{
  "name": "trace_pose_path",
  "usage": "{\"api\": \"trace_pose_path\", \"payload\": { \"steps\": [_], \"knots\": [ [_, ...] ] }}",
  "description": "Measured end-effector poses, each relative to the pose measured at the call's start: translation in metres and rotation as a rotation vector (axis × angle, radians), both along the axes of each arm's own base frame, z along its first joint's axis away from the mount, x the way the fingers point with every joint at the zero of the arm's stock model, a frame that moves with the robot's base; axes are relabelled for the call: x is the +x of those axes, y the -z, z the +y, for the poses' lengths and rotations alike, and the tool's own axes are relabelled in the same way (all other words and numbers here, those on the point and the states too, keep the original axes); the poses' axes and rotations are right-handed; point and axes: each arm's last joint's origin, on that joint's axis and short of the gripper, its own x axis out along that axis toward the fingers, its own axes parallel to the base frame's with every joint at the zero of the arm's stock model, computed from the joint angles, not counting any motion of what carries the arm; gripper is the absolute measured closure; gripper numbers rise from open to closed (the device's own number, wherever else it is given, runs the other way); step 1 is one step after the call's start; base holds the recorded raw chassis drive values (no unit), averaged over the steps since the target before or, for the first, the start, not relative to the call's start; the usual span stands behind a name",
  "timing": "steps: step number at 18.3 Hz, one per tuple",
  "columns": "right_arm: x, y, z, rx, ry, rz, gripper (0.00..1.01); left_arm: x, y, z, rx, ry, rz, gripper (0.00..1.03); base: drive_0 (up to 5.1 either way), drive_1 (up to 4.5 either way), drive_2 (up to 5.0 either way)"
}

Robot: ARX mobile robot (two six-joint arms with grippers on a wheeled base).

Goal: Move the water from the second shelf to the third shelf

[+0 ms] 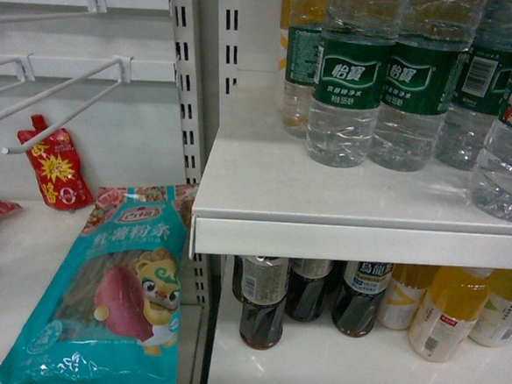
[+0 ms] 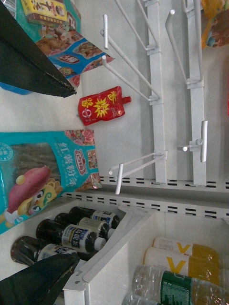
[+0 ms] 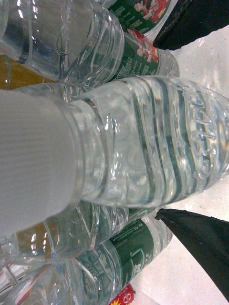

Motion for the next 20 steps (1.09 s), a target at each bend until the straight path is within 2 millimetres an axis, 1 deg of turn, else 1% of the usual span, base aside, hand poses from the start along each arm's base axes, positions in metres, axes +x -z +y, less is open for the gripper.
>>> {"api": "trace_pose_path", "payload": {
  "steps": [3,5,7,14,17,20],
  "knots": [
    [-0.017,-0.004,-0.004,-0.004,-0.01,-0.012,0.03,0.0,0.0,0.0,0.0,0.0,0.0,0.05,0.0,0.0,0.0],
    [-0.035,-0.013,-0.008,-0.001,-0.015,-0.056,0.03,0.0,0.0,0.0,0.0,0.0,0.0,0.05,0.0,0.0,0.0],
    [-0.052,-0.017,-0.011,0.004,-0.021,-0.078,0.03,0.0,0.0,0.0,0.0,0.0,0.0,0.05,0.0,0.0,0.0],
    [-0.071,-0.011,-0.014,0.006,-0.021,-0.067,0.03,0.0,0.0,0.0,0.0,0.0,0.0,0.05,0.0,0.0,0.0],
    [-0.081,-0.012,-0.015,0.011,-0.018,-0.075,0.03,0.0,0.0,0.0,0.0,0.0,0.0,0.05,0.0,0.0,0.0],
    [-0.106,-0.017,-0.02,0.029,0.007,-0.118,0.03,0.0,0.0,0.0,0.0,0.0,0.0,0.05,0.0,0.0,0.0]
  ]
}}
